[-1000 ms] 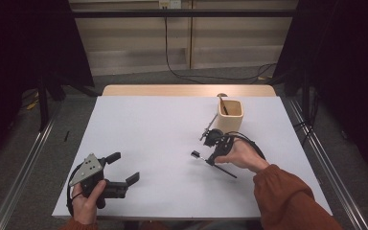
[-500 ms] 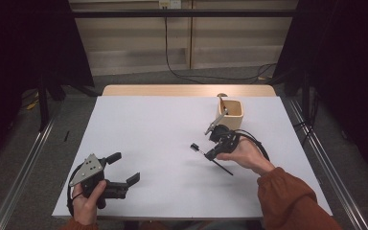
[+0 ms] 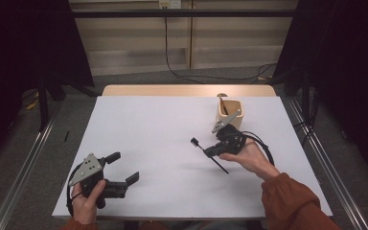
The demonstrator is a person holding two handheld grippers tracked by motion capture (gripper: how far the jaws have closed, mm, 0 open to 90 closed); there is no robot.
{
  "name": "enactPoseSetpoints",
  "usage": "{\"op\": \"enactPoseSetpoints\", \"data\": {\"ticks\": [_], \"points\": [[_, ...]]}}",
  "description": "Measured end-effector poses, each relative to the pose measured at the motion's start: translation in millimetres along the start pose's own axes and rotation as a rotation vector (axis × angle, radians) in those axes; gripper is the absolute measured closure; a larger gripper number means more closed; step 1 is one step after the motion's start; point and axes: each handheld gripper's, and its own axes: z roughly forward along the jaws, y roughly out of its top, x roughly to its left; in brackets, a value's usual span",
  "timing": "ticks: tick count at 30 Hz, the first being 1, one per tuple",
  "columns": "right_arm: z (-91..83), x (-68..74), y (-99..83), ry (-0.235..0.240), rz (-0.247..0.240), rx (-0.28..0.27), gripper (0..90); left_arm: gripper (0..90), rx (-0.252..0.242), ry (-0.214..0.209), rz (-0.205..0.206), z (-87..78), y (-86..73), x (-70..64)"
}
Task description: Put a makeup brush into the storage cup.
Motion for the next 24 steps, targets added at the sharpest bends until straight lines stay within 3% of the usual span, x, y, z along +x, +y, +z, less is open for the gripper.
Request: {"op": "enactPoseSetpoints", "data": {"ticks": [10, 17, 24], "points": [[-12.7, 2.7, -3.5, -0.009, -0.023, -0.180, 86.4, 1.7, 0.000, -0.002, 0.000, 0.1, 0.1, -0.5], [-20.3, 2.5, -6.0, -0.029, -0.017, -0.256, 86.4, 1.7, 0.001, -0.001, 0.001, 0.2, 0.0, -0.5], [-26.4, 3.3, -11.1, -0.021, -0.020, -0.375, 86.4, 1.7, 0.001, -0.002, 0.003, 0.4, 0.1, -1.2]]}}
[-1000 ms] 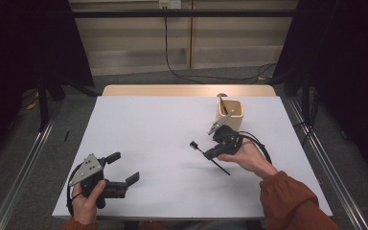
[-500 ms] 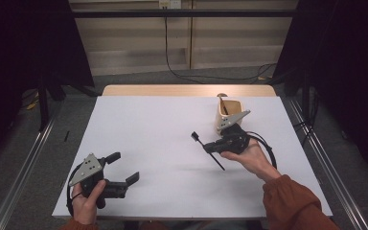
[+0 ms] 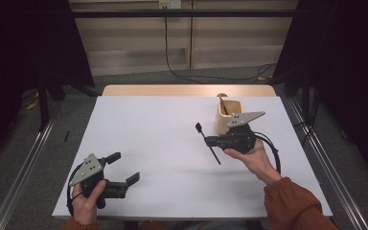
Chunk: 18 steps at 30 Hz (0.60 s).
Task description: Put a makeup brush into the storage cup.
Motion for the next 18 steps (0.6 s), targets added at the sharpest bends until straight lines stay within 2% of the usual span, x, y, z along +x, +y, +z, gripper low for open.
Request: {"op": "enactPoseSetpoints", "data": {"ticks": [7, 13, 18], "points": [[-8.7, 2.2, 1.1, -0.001, -0.005, -0.128, 86.4, 1.7, 0.000, 0.001, 0.004, -0.2, 0.1, 0.3], [-12.1, 3.6, -0.7, -0.003, -0.004, -0.190, 86.4, 1.7, 0.000, 0.001, 0.001, -0.1, 0.0, 0.0], [-15.2, 4.6, -3.0, -0.030, 0.000, -0.239, 86.4, 1.7, 0.001, 0.000, -0.001, -0.1, -0.2, 0.1]]}}
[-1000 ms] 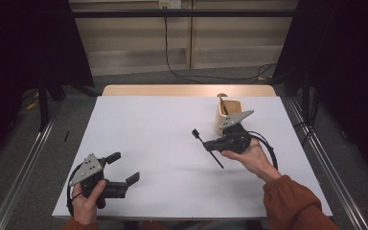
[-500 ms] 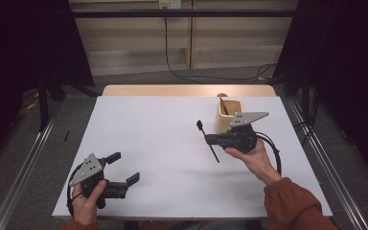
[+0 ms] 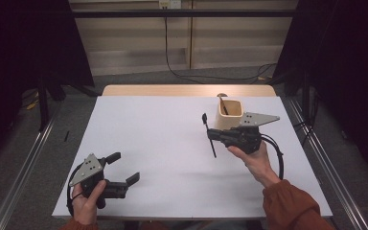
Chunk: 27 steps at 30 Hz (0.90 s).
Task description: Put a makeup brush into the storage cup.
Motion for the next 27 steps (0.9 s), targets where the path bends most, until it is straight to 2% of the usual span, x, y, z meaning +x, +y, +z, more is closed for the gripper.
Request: {"op": "enactPoseSetpoints", "data": {"ticks": [8, 17, 19, 27], "points": [[-1.6, 2.0, -7.2, -0.003, 0.019, -0.053, 86.4, 1.7, -0.002, 0.001, -0.005, 0.4, -0.3, 0.2], [-3.9, 2.8, -6.8, 0.000, 0.022, -0.057, 86.3, 1.7, -0.006, 0.000, -0.015, 0.6, -0.2, 1.1], [-5.3, 1.1, -6.1, -0.014, 0.026, -0.052, 86.3, 1.7, -0.002, 0.005, -0.006, 0.3, 0.1, 1.2], [-11.4, -3.2, 0.9, -0.039, 0.029, -0.064, 86.3, 1.7, -0.003, 0.006, -0.012, 0.6, 0.0, 1.7]]}}
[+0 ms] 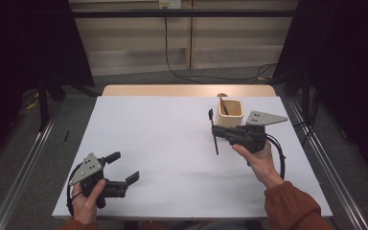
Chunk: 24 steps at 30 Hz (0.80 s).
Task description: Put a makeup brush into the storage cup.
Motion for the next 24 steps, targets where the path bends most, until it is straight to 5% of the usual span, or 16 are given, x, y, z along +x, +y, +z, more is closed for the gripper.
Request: {"op": "enactPoseSetpoints", "data": {"ticks": [24], "points": [[-16.6, -28.1, 42.6, -0.086, -0.007, -0.066, 86.3, 1.7, -0.001, -0.009, 0.008, -0.1, 0.7, 0.0]]}}
